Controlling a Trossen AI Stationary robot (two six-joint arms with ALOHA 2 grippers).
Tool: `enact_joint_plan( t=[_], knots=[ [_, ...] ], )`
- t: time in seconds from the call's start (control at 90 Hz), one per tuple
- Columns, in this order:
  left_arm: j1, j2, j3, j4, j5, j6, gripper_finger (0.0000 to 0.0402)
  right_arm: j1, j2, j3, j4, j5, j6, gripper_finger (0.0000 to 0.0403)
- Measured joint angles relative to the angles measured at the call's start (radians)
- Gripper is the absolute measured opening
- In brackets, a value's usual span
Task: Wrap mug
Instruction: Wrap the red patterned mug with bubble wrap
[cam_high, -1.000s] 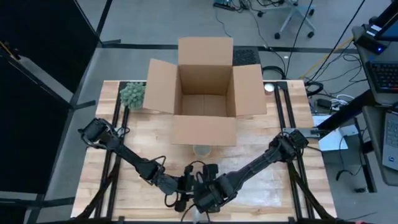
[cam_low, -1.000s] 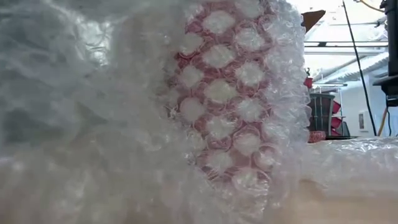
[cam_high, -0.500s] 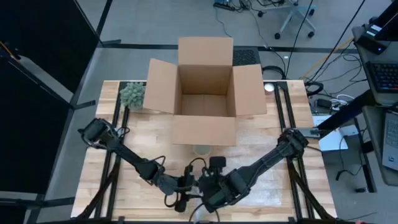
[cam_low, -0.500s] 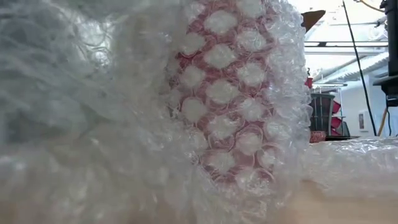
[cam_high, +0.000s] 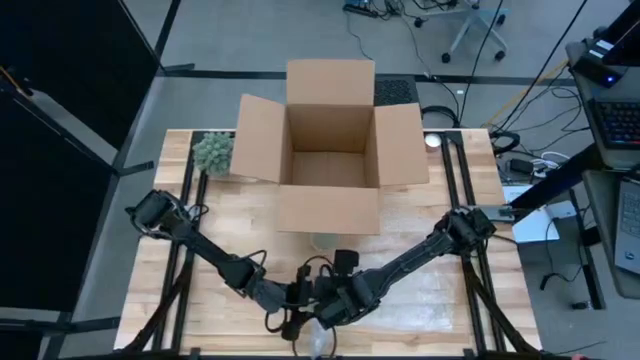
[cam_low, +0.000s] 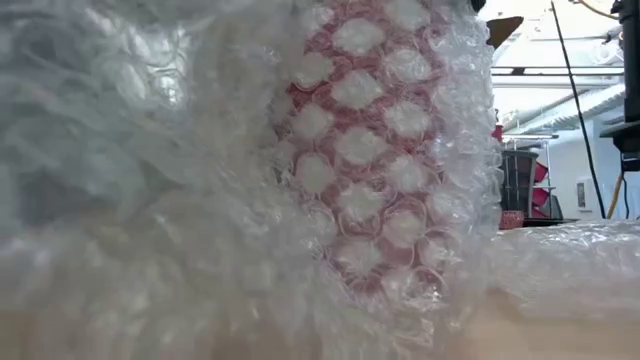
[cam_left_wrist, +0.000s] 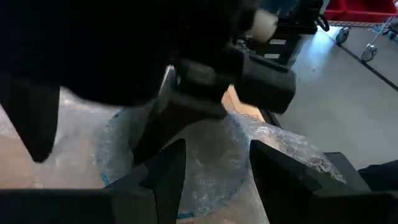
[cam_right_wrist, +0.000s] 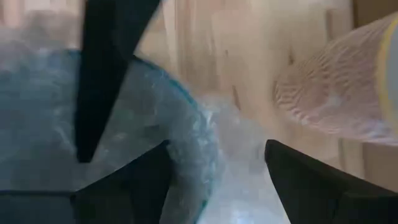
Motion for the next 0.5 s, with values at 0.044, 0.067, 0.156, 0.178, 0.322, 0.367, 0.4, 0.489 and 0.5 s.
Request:
enact_joint_plan(
  t=[0.044, 0.067, 0.156, 0.178, 0.322, 0.367, 0.4, 0.489, 0.5],
  knots=[
    [0.000, 0.000, 0.000, 0.000, 0.000, 0.000, 0.0167, -0.001, 0.000, -0.020, 0.029, -0.004, 0.002, 0.0242],
    [0.000, 0.000, 0.000, 0.001, 0.000, 0.000, 0.0167, -0.002, 0.000, -0.030, 0.046, -0.004, 0.001, 0.0242],
    [0.000, 0.000, 0.000, 0.001, 0.000, 0.000, 0.0167, -0.007, 0.000, -0.041, 0.075, -0.011, -0.015, 0.0242],
    [0.000, 0.000, 0.000, 0.001, 0.000, 0.000, 0.0167, -0.007, 0.001, -0.036, 0.069, -0.014, -0.019, 0.0242],
    [0.000, 0.000, -0.001, 0.000, 0.000, 0.000, 0.0167, -0.008, 0.014, 0.063, -0.032, -0.041, -0.057, 0.0242],
    [0.000, 0.000, -0.001, 0.000, 0.000, 0.000, 0.0167, -0.005, 0.018, 0.106, -0.080, -0.046, -0.071, 0.0242],
    [0.000, 0.000, -0.001, 0.000, 0.001, 0.001, 0.0167, -0.001, 0.018, 0.142, -0.117, -0.051, -0.078, 0.0242],
    [0.000, 0.000, -0.001, -0.001, 0.001, 0.003, 0.0167, 0.015, 0.015, 0.244, -0.211, -0.050, -0.081, 0.0242],
    [0.000, 0.000, -0.001, -0.002, 0.001, 0.003, 0.0167, 0.018, 0.014, 0.255, -0.224, -0.049, -0.081, 0.0242]
  ],
)
